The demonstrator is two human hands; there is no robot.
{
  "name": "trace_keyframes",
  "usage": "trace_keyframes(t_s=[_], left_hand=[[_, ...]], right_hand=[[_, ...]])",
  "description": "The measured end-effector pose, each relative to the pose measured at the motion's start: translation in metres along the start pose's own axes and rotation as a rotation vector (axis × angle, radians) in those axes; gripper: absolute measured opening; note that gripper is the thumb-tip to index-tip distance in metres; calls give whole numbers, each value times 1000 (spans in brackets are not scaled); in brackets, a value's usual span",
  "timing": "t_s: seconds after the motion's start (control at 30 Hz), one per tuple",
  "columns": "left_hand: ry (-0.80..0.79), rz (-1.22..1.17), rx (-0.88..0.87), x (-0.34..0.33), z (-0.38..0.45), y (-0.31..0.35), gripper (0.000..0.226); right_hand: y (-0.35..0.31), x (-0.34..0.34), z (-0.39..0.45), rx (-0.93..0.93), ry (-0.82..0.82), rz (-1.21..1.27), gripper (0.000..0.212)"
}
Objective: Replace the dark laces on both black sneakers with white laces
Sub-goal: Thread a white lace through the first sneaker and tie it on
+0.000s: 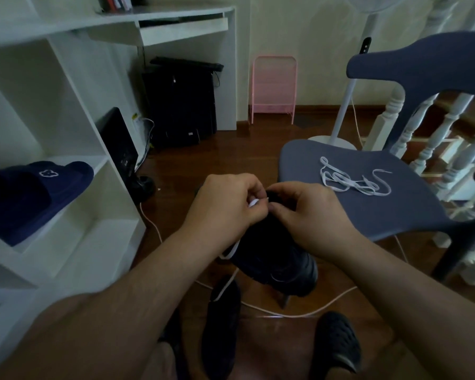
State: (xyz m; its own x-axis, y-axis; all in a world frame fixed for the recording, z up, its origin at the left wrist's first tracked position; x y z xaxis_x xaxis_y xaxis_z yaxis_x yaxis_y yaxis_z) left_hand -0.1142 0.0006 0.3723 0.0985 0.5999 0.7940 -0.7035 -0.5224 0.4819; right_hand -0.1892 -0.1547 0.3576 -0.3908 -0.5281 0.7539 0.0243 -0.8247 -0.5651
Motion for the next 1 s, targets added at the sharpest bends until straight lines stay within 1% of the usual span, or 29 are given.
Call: trace_keyframes(t_s=[0.07,0.13,0.2,0.27,0.33,0.4,0.47,0.53,0.6,0.67,0.73,0.8,0.87,0.9,0.93,0.97,1.0], left_hand=[[-21,19,11,-6,-1,-2,7],[-10,-25,0,-9,-2,-2,9],[50,-41,-63,-7,0,-2,10],[71,-4,-119,-6,4,-2,10],[53,5,-103,-6,6,-3,8],[60,-54,-23,-6,5,-6,10],[61,-175,94,-5,3,-10,13],[64,-246,170,-2,3,-13,9],[90,-248,162,3,2,-16,21],[106,-221,146,9,3,-21,31],[-1,-193,241,9,2,-31,43],[-170,-181,407,4,-1,-45,60],[-274,-304,579,-1,-4,-54,74],[-280,-381,628,-5,-5,-56,75],[-262,-429,642,-8,-5,-57,65],[-208,-448,629,-10,-5,-58,47],[-120,-440,597,-9,-3,-59,28]], right_hand=[[3,0,1,-31,8,-8,26],[3,2,1,-52,6,-15,25],[-1,5,0,-44,4,-30,25],[-5,6,-1,-39,0,-37,25],[-7,6,-2,-47,-9,-39,25],[-6,5,-1,-78,-18,-15,24],[0,7,2,-140,-7,36,19],[7,9,3,-219,22,104,12],[16,11,6,-319,89,265,6],[21,10,7,-401,148,479,10],[27,8,9,-470,187,664,6],[27,8,10,-497,219,783,6],[24,8,9,-495,231,827,8],[21,7,8,-481,227,831,10],[17,7,7,-461,216,836,12],[12,6,6,-443,198,833,15],[8,5,5,-413,170,805,20]])
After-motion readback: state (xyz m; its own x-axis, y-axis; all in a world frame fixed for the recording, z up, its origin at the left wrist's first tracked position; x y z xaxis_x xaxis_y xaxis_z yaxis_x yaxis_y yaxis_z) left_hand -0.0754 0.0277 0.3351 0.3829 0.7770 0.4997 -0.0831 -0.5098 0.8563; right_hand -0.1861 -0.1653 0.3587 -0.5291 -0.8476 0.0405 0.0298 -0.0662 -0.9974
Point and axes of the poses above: each hand's wrist, its own z-axis towards the middle knuckle, its own x-axis out of the back of the hand, y = z × x, the point moved 3 cm from there along z, towards the middle knuckle
